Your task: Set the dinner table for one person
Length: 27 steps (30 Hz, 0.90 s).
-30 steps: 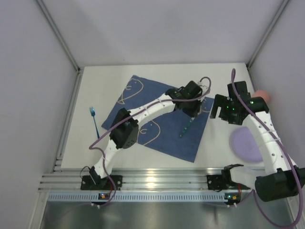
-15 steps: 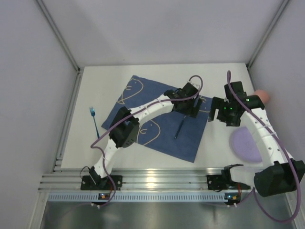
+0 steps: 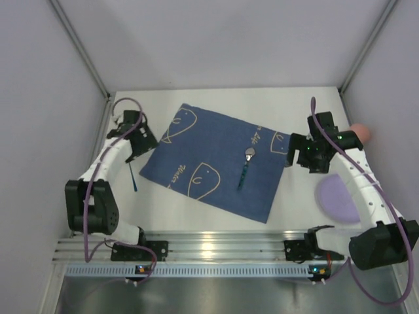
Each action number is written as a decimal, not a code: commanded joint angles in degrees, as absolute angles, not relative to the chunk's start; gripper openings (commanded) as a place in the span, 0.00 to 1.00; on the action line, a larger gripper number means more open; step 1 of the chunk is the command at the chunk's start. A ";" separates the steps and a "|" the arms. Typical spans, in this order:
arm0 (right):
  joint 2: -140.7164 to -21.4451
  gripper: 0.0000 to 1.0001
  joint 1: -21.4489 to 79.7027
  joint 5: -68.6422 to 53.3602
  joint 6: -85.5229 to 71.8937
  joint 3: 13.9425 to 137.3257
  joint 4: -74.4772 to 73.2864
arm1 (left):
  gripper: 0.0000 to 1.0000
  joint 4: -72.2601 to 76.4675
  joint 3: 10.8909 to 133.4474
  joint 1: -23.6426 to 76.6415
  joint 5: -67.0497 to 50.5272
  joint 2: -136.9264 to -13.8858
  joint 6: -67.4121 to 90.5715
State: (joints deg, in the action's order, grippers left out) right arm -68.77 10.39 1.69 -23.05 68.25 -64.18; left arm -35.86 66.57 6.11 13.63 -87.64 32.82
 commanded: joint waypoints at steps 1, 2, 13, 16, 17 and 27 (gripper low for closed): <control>-69.43 0.88 10.90 0.27 -22.76 69.52 -62.14 | 0.94 -38.76 57.67 0.90 10.91 -83.15 27.96; -69.61 0.88 10.99 0.26 -22.76 69.61 -61.96 | 0.94 -38.76 56.53 -1.21 10.72 -83.14 27.08; -70.58 0.88 11.16 -0.97 -22.67 70.31 -62.31 | 0.87 -33.15 53.26 -10.80 10.02 -91.13 20.04; -70.23 0.88 11.25 -0.97 -22.41 69.79 -62.14 | 0.85 -31.21 53.61 -12.92 7.30 -93.24 19.78; -70.22 0.88 11.25 -1.05 -22.33 69.70 -62.05 | 0.83 -30.33 54.22 -13.27 6.86 -93.69 19.78; -72.51 0.87 11.16 -1.49 -22.33 71.89 -61.87 | 0.27 -27.52 54.93 -14.59 6.07 -103.97 20.39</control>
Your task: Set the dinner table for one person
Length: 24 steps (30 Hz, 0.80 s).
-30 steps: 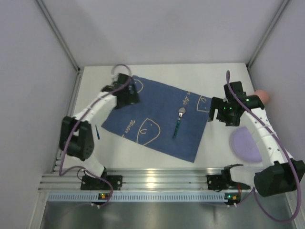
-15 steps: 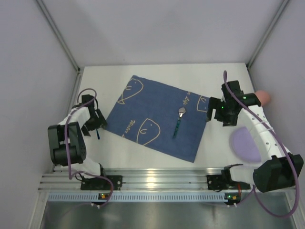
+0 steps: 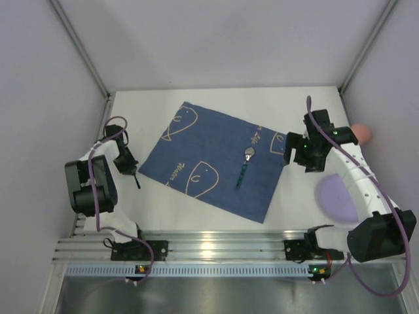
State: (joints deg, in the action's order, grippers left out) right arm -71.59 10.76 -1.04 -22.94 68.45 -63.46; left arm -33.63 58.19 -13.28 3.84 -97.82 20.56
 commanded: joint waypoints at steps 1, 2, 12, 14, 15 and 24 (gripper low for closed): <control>-72.60 0.87 11.25 -1.49 -22.41 72.16 -61.87 | 0.08 -27.51 55.02 -14.68 5.54 -105.19 20.39; -72.86 0.87 11.25 -1.49 -22.50 72.42 -61.96 | 0.00 -27.77 55.89 -15.11 5.36 -105.81 20.56; -73.04 0.87 11.16 -1.31 -23.11 70.76 -61.09 | 0.00 -28.21 60.81 -10.56 3.86 -92.91 18.11; -73.30 0.87 11.16 -1.84 -23.38 70.05 -60.56 | 0.00 -28.65 64.40 -6.36 4.65 -90.71 15.84; -73.39 0.87 11.25 -2.28 -23.64 69.61 -60.38 | 0.00 -28.74 65.82 -4.68 5.70 -90.27 14.86; -74.97 0.86 11.16 -2.11 -24.34 70.22 -59.94 | 0.00 -29.79 78.92 15.10 2.11 -100.69 4.84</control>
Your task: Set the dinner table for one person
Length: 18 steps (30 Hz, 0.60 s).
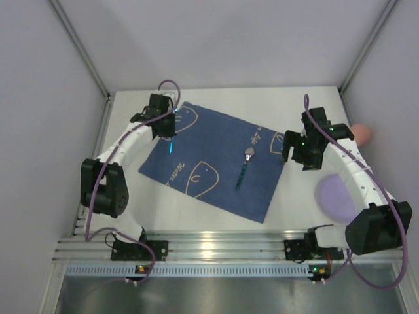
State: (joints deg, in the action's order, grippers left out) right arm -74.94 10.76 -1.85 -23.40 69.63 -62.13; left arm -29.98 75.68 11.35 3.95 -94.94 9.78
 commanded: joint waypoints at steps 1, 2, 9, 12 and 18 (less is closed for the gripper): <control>-75.06 0.86 11.16 -2.20 -24.35 70.22 -59.94 | 0.00 -29.97 81.10 16.42 2.11 -102.46 4.66; -74.97 0.86 11.16 -2.11 -24.43 70.22 -60.03 | 0.00 -30.23 82.25 18.35 1.76 -104.22 4.66; -73.57 0.87 11.25 -1.85 -24.70 69.61 -60.21 | 0.00 -29.79 90.69 22.50 4.21 -115.39 6.94; -73.21 0.87 11.16 -1.76 -24.78 69.70 -60.29 | 0.05 -31.11 93.42 22.59 4.66 -117.94 7.03; -73.74 0.91 9.50 1.39 -24.26 71.36 -60.38 | 0.98 -30.86 91.68 21.54 8.69 -114.01 7.91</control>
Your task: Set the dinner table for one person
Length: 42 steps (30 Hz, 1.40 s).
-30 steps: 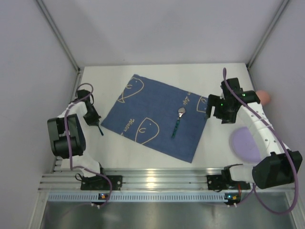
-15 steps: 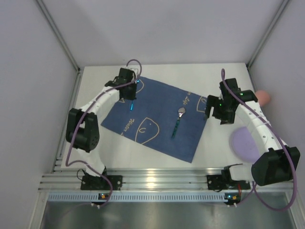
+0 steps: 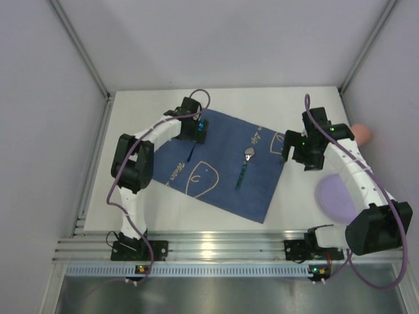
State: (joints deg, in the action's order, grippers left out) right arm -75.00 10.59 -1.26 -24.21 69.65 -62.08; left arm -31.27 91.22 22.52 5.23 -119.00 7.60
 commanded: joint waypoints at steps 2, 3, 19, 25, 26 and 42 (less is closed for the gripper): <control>-75.40 0.93 7.83 1.84 -24.17 72.24 -60.47 | 0.98 -30.41 88.34 18.31 9.84 -112.07 10.44; -76.11 0.93 6.08 2.45 -24.00 73.46 -60.47 | 0.98 -29.80 87.03 16.80 10.45 -110.32 11.59; -85.34 0.96 -10.89 14.05 -23.20 77.52 -61.35 | 0.20 -32.25 77.71 3.08 3.17 -117.34 14.24; -84.99 0.98 -19.77 17.05 -26.36 68.22 -59.34 | 0.00 -39.36 71.73 2.99 9.83 -113.12 17.31; -84.73 0.98 -20.65 16.27 -26.80 66.72 -58.37 | 0.00 -40.51 70.76 2.99 11.15 -112.42 17.84; -96.59 0.52 -20.92 8.96 -26.63 58.71 -42.36 | 0.98 -49.22 63.72 2.11 12.92 -96.69 24.52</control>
